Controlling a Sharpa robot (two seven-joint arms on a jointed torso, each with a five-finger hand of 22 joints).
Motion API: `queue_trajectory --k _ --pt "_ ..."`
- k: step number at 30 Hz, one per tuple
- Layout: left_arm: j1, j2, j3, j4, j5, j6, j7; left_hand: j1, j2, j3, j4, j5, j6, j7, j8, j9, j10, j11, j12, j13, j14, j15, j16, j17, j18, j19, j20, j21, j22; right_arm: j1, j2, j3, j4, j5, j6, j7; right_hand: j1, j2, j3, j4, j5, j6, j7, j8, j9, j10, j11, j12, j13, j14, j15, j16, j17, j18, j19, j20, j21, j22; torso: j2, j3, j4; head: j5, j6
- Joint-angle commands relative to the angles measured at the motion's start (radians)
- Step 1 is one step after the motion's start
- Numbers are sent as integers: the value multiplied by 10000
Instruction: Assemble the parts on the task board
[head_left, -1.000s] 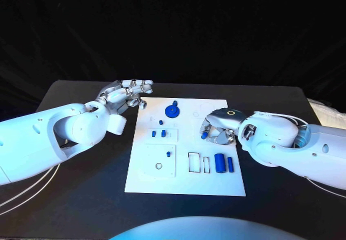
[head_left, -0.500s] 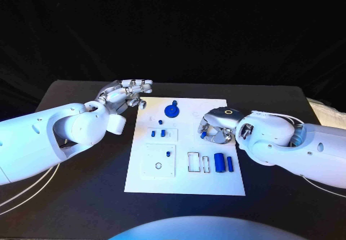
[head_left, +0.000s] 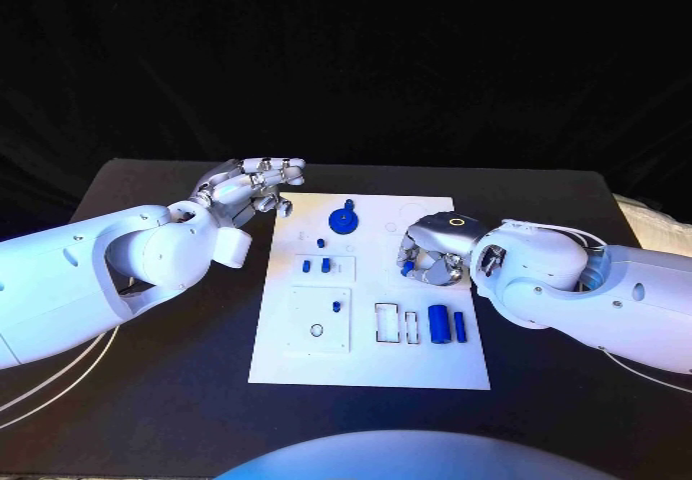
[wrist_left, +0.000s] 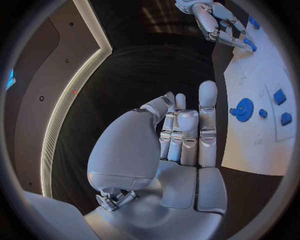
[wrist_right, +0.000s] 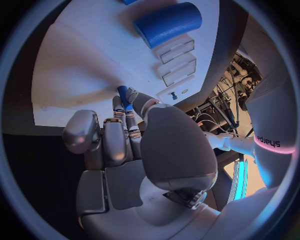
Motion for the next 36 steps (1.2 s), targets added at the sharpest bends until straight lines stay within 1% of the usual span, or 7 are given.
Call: queue_trajectory --k 1,6,12,17,24,30,36 --pt "0 10 6 9 -38 196 36 89 44 -43 -2 61 -63 24 56 -14 -100 0 35 12 -54 0 0 11 188 -74 5 29 10 -17 -51 -8 122 -84 -331 66 168 194 125 -72 -51 82 7 35 60 354 -262 -43 40 443 -87 52 39 -79 81 5 57 49 -7 3 0 26 -13" --pt "-1 13 5 -4 -39 197 34 89 44 -43 -2 61 -63 24 56 -14 -100 0 35 12 -54 0 0 11 188 -74 5 29 10 56 -291 26 500 100 -657 110 178 166 140 -111 -62 86 20 29 65 372 -256 -67 39 446 -85 66 56 -84 88 2 75 72 -14 5 5 32 0" --pt "-2 21 4 -13 -40 198 29 100 51 -55 -11 61 -65 25 63 -15 -120 1 61 22 -46 2 25 42 181 -65 8 78 39 385 -683 58 1089 789 -1052 199 97 96 142 -126 -36 49 58 -17 65 358 -221 -163 28 434 -59 42 16 -85 78 13 73 62 -11 -19 -12 52 36" --pt "-2 41 4 -14 -40 207 34 100 51 -55 -11 61 -65 25 63 -15 -120 1 61 22 -46 2 25 42 181 -65 8 78 39 435 -557 60 1396 1120 -1151 307 76 68 159 -145 22 22 73 -47 63 348 -206 -216 23 430 -49 45 20 -86 72 21 75 63 -1 -1 -16 99 35" --pt "-3 79 4 -30 -40 232 45 102 54 -56 -12 62 -66 25 65 -16 -125 1 66 25 -53 2 16 20 186 -72 8 55 25 58 412 -3 1461 1143 -1017 451 31 49 178 -152 70 -23 103 -94 57 316 -177 -295 16 422 -28 33 0 -82 55 37 63 40 -16 -16 -3 159 -3" --pt "-3 163 5 -64 -40 249 45 102 54 -56 -12 62 -66 25 65 -16 -125 1 66 25 -53 2 16 20 186 -72 8 55 25 -290 1321 -39 1364 927 -867 541 26 51 199 -166 92 -48 116 -119 54 297 -164 -336 14 419 -18 28 -9 -78 44 46 51 19 -14 -32 55 241 -45" --pt "-11 243 5 -113 -40 267 48 102 54 -56 -12 62 -66 25 65 -16 -125 1 66 25 -53 2 16 20 186 -72 8 55 25 -529 1865 -75 1062 860 -525 538 43 29 226 -214 131 -85 134 -154 48 274 -149 -389 12 416 -6 30 -9 -76 34 57 49 14 -5 -47 23 296 -73"
